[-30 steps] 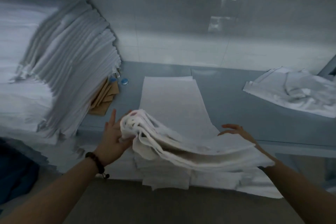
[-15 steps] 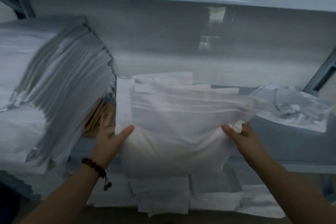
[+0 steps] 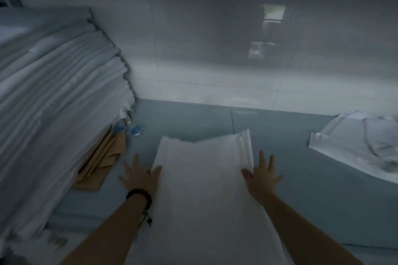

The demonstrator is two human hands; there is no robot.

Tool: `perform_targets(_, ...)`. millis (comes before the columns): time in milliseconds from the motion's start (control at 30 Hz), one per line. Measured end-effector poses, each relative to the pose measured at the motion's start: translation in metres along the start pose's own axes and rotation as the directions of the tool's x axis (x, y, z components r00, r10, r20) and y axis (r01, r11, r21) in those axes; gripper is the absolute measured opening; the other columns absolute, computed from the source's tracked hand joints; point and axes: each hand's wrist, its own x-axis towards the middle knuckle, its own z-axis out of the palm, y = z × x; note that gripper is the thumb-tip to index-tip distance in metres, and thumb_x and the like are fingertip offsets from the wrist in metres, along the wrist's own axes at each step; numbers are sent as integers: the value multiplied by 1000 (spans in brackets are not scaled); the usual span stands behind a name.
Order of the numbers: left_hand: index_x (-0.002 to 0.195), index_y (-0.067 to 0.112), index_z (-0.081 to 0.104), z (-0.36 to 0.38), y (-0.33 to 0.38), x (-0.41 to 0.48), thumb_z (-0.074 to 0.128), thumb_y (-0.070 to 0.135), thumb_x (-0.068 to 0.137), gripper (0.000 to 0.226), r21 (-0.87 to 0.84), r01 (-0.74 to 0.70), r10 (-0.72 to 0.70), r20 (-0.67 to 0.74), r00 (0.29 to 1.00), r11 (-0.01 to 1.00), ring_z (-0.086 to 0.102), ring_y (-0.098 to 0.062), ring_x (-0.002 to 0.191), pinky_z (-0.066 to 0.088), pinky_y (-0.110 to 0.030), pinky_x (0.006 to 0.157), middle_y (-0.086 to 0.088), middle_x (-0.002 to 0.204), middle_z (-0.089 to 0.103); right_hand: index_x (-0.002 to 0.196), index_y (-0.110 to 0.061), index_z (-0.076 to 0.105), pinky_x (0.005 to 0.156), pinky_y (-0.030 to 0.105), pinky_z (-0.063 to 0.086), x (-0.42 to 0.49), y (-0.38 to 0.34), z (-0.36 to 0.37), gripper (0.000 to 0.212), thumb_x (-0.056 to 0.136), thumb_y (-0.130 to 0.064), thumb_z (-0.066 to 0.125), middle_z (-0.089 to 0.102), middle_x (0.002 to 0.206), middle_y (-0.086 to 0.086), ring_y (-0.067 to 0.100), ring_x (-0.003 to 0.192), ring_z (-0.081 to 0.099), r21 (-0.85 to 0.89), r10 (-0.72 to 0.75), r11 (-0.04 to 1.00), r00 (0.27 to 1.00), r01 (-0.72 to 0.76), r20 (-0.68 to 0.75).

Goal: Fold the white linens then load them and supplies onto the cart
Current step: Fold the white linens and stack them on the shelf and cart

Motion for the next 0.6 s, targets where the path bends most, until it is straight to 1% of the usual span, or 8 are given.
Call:
perform_targets(67,152,15,21,19,-17,4,48,56,92,77,-21,19,-19,-8,1000,1000,-9,-23,147,-5,-52,116,-9,161,11,117,-17,63,108,72,7,4,5,21,50,97,-55,36,-6,161,-8,25,145,-21,-37,30,999,999,-29,40)
perform_targets(100,152,14,20,24,-22,5,44,55,94,75,31,-2,2,-21,1000,1000,-8,-23,148,-5,-52,116,-8,161,12,118,-18,63,108,71,6,4,7,28,52,96,-57,35,-3,161,-8,24,146,-20,-33,44,999,998,-43,41)
perform_targets(200,142,11,41,26,-16,6,30,52,98,61,312,-73,82,-17,996,947,-11,-27,147,-3,-56,116,-1,162,4,124,-19,60,109,70,4,4,7,31,54,95,-58,36,1,162,-6,24,146,-17,-71,69,995,998,-69,4)
perform_targets(300,136,13,48,23,1,2,42,43,95,51,402,-189,249,-103,963,896,-10,-32,147,-11,-59,112,-8,161,-2,129,-14,52,110,70,1,3,-2,23,48,91,-45,53,2,161,8,28,148,-8,39,73,997,980,-67,-185)
perform_targets(367,146,18,36,27,14,-3,41,45,94,59,440,-313,382,-74,921,841,-10,-34,147,-21,-56,108,-10,161,0,131,-6,51,107,70,-2,1,-17,20,49,88,-27,60,15,158,18,34,147,9,55,-43,996,917,71,-397)
perform_targets(433,153,24,19,37,31,-5,28,50,96,63,496,-413,444,61,894,764,-15,-32,146,-23,-56,107,-7,161,-5,130,-5,56,103,71,5,-3,-43,21,46,86,-21,56,35,151,18,39,140,29,-107,-288,957,829,271,-479)
perform_targets(500,154,21,7,52,43,-3,21,50,98,64,489,-457,430,175,886,743,-18,-28,146,-19,-55,110,-5,161,-9,134,-13,54,107,70,5,-6,-76,27,48,87,-22,53,35,152,9,36,143,22,-174,-495,868,784,465,-374)
perform_targets(600,153,15,-3,70,48,2,14,47,100,64,450,-476,404,252,880,756,-18,-24,146,-17,-50,114,-3,162,-8,150,-22,28,111,55,-22,-1,-107,51,51,100,-29,32,11,161,-4,21,146,-15,-156,-596,800,797,579,-98)
